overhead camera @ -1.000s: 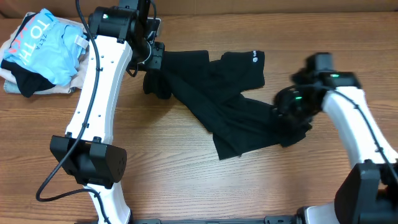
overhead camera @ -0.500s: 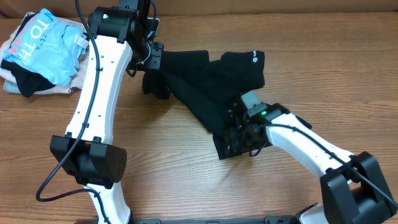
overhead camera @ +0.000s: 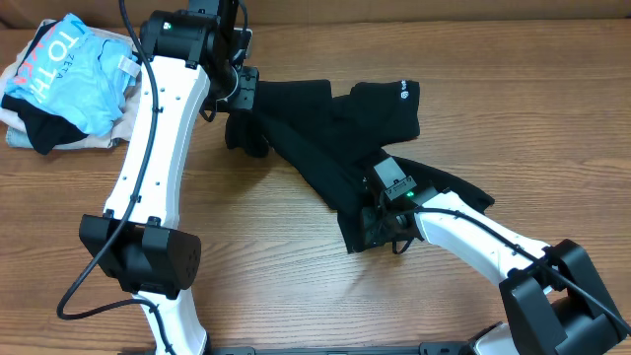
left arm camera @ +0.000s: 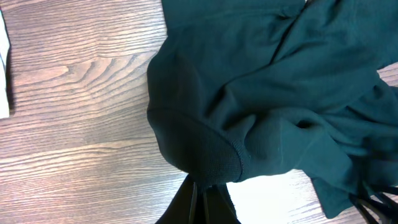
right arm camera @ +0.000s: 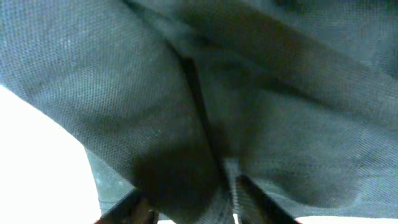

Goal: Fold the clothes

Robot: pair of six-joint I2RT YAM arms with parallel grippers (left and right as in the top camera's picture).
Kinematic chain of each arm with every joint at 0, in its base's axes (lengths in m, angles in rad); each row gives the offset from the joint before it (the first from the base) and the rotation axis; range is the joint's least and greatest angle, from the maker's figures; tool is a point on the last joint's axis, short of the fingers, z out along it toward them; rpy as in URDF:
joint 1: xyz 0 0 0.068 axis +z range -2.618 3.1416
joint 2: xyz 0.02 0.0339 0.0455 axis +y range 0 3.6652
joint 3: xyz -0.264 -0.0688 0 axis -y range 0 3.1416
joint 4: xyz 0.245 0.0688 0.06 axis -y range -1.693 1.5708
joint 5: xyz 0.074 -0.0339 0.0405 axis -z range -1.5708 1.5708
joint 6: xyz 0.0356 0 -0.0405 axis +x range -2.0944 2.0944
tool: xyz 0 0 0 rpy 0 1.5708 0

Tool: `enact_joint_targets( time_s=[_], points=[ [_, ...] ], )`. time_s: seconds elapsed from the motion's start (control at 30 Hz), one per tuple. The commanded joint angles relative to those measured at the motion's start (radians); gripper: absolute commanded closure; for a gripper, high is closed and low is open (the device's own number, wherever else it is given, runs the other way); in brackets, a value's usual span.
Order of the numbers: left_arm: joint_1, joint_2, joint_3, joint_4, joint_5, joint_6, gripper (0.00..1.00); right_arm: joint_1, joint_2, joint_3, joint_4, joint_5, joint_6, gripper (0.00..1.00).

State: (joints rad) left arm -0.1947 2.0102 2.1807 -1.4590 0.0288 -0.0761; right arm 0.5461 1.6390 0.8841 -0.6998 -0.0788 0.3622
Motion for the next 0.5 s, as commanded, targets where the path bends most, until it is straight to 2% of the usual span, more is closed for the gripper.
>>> enact_joint_targets(
  time_s=[0.0, 0.1, 0.13, 0.2, 0.23, 0.33, 0.47],
  points=[
    [0.005, -0.019, -0.003, -0.003, -0.011, -0.010, 0.96, 0.013, -0.006, -0.009, 0.003, -0.019, -0.029, 0.63],
    [0.006, -0.019, -0.003, -0.003, -0.011, -0.010, 0.96, 0.034, -0.006, -0.013, 0.002, -0.019, -0.037, 0.64],
    [0.006, -0.019, -0.003, -0.002, -0.011, -0.010, 0.96, 0.040, -0.006, -0.013, 0.002, -0.019, -0.037, 0.69],
    [0.007, -0.019, -0.003, -0.003, -0.018, -0.010, 0.96, 0.043, -0.006, -0.012, 0.000, -0.019, -0.027, 0.90],
    [0.006, -0.019, -0.003, -0.003, -0.037, -0.010, 0.96, 0.043, -0.006, -0.010, -0.002, -0.019, -0.016, 0.96],
    [0.010, -0.023, 0.000, -0.011, -0.097, -0.010, 0.96, 0.021, -0.013, 0.031, -0.048, -0.020, 0.007, 0.96],
    [0.028, -0.028, 0.064, -0.056, -0.107, -0.015, 0.96, -0.058, -0.060, 0.219, -0.248, 0.003, -0.003, 0.96]
  ],
)
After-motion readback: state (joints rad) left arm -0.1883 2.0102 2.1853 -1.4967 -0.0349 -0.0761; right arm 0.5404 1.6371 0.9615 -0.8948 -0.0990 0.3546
